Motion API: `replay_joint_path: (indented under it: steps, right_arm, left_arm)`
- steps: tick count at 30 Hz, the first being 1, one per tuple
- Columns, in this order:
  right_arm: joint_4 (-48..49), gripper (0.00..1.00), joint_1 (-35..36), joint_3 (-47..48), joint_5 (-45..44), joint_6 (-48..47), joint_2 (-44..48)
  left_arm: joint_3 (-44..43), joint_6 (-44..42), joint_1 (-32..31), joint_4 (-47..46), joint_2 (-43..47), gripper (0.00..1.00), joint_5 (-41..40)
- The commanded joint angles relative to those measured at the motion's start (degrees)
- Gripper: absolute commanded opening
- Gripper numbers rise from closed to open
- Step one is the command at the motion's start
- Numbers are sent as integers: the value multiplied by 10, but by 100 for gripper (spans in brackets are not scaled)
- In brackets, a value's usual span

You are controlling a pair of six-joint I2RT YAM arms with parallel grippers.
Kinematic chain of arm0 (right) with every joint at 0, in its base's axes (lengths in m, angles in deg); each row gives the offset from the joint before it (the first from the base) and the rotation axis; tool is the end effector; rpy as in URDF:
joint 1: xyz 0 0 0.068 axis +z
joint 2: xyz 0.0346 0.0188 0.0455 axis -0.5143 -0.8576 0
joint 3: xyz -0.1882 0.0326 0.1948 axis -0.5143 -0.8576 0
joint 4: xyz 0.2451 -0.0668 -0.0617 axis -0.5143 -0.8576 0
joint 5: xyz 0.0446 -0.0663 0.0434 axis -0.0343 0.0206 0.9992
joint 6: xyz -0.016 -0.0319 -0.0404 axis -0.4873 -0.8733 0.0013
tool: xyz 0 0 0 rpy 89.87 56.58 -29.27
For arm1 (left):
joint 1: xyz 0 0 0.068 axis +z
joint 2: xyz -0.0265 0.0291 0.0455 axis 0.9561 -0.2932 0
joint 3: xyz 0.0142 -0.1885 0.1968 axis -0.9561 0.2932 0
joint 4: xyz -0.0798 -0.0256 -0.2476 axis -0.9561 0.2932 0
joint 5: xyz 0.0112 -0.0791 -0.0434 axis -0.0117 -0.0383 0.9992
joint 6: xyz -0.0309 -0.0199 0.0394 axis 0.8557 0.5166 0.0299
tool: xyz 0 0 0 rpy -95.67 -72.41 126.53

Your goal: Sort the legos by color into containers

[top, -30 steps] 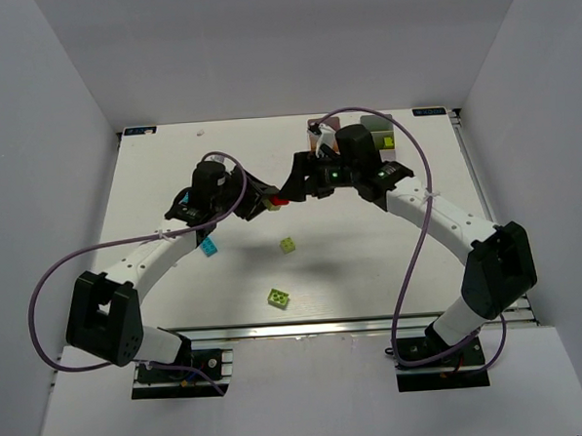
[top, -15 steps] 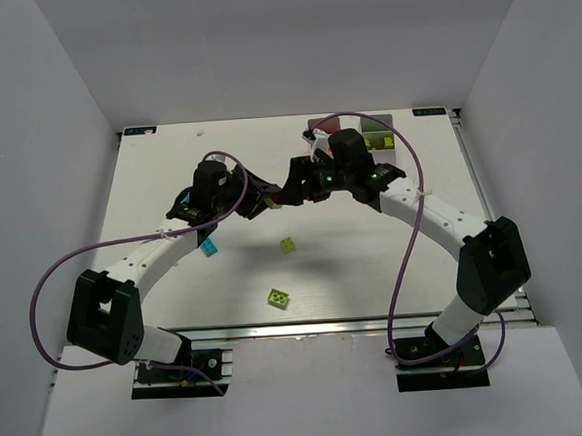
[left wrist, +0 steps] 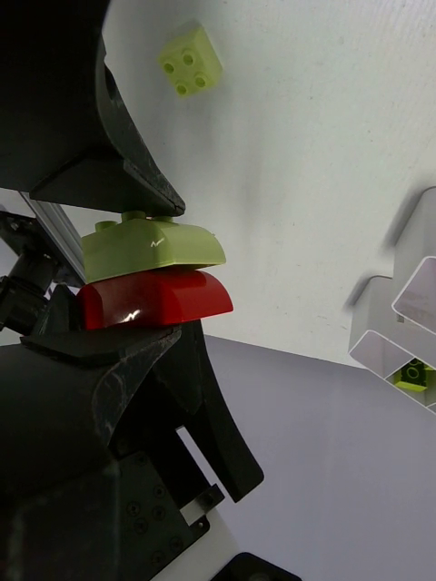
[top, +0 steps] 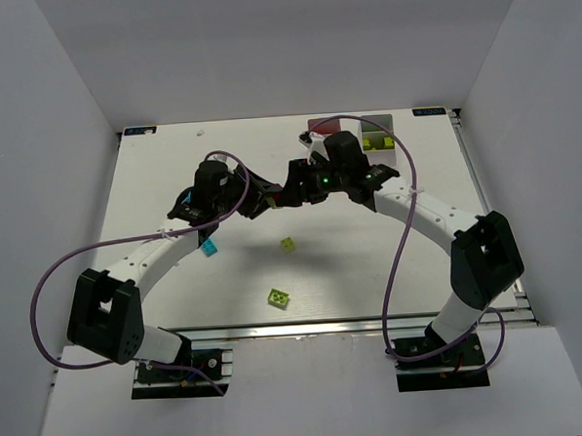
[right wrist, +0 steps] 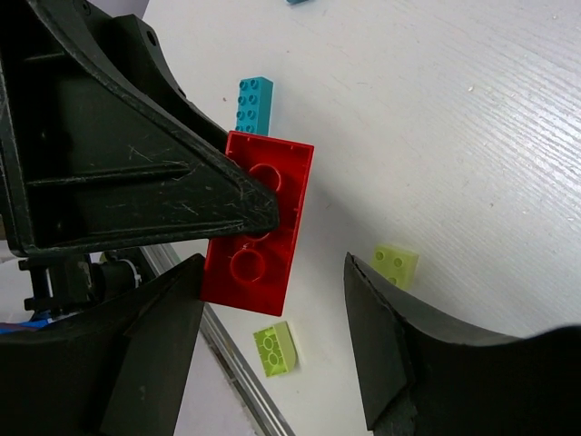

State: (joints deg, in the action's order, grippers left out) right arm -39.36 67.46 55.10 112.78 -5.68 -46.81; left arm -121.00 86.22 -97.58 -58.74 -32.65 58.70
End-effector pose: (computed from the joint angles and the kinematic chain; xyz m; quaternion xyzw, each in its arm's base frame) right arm 0.3001 0.2404 0.2997 -0.1889 0.8266 0.4131 0.3323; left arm 0.2839 -0.1416 0.2642 -0.2440 0.8271 -0.4407 0.2493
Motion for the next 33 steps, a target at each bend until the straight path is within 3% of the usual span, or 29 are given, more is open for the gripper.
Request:
replay_joint_path:
  steps: [1,7,10,11,15,16,18,27,29,32,33]
  right_arm:
    - [25,66,4,20,-1,-8,-6]
    - [36,52,5,20,6,-18,-3]
    - [41,41,4,20,16,-24,-3]
    - [43,32,4,19,20,-28,-4]
    - [50,12,4,15,30,-34,2]
    - [50,9,3,14,31,-36,3]
    - [51,1,0,9,35,-41,9]
    - [58,0,-54,-28,96,-48,40]
    - [62,0,-68,-33,113,-52,46]
    - [84,0,-117,-39,205,-51,48]
    - [129,0,-148,-42,288,-48,47]
  left_arm:
    - [-12,5,-3,-15,6,25,7]
    - [-7,6,-4,-15,5,26,7]
    - [-5,7,-4,-16,5,26,7]
    - [-5,7,-4,-16,5,27,7]
    - [-5,2,-4,-9,9,40,2]
    - [-5,1,-4,-7,10,50,-4]
    - [-3,-6,-4,-2,20,57,-12]
    - [7,-57,-3,-22,78,97,-63]
    - [15,-79,-1,-39,92,98,-70]
    - [38,-109,-1,-113,129,98,-63]
    - [63,-114,-1,-137,138,98,-56]
